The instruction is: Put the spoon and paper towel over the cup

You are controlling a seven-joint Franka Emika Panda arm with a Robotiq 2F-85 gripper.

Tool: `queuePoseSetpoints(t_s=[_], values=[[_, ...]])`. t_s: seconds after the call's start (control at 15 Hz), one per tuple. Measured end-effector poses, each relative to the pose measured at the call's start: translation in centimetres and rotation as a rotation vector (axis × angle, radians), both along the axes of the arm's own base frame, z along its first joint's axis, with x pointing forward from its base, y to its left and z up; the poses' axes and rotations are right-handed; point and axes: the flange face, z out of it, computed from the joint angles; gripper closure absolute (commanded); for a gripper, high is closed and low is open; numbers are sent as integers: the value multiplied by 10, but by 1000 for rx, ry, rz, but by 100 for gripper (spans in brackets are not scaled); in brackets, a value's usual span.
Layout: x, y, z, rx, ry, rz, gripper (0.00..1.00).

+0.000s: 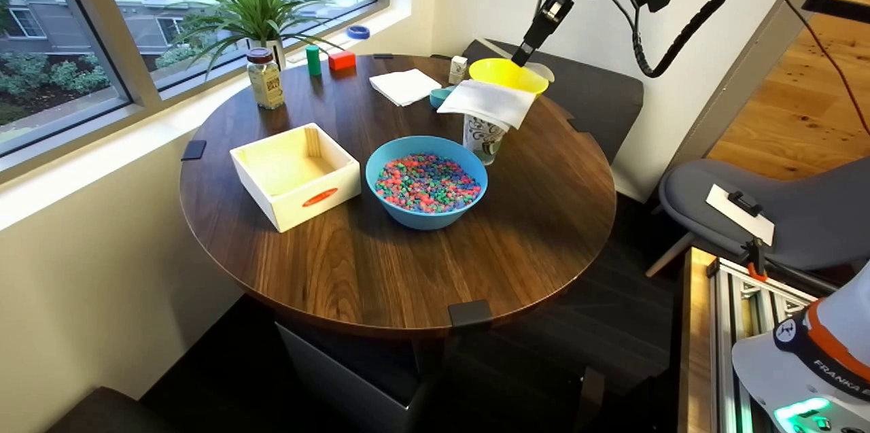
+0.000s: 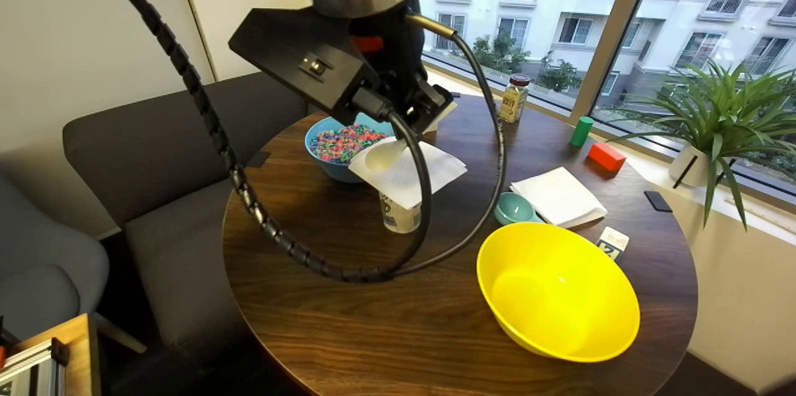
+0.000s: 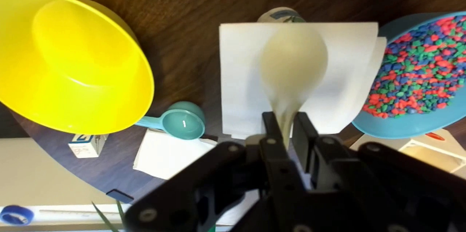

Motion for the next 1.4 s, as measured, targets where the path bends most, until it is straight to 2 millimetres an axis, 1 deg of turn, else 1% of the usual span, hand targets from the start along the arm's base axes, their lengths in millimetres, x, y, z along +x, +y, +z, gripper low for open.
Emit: queuePoseSetpoints(t_s=[0.27, 0.47, 0.8, 1.4], values=[[18, 6, -11, 42, 34, -6, 96], [28, 10, -21, 60, 71, -6, 96], [35, 14, -29, 63, 112, -2, 96], [44, 8, -35, 88, 141, -34, 96]])
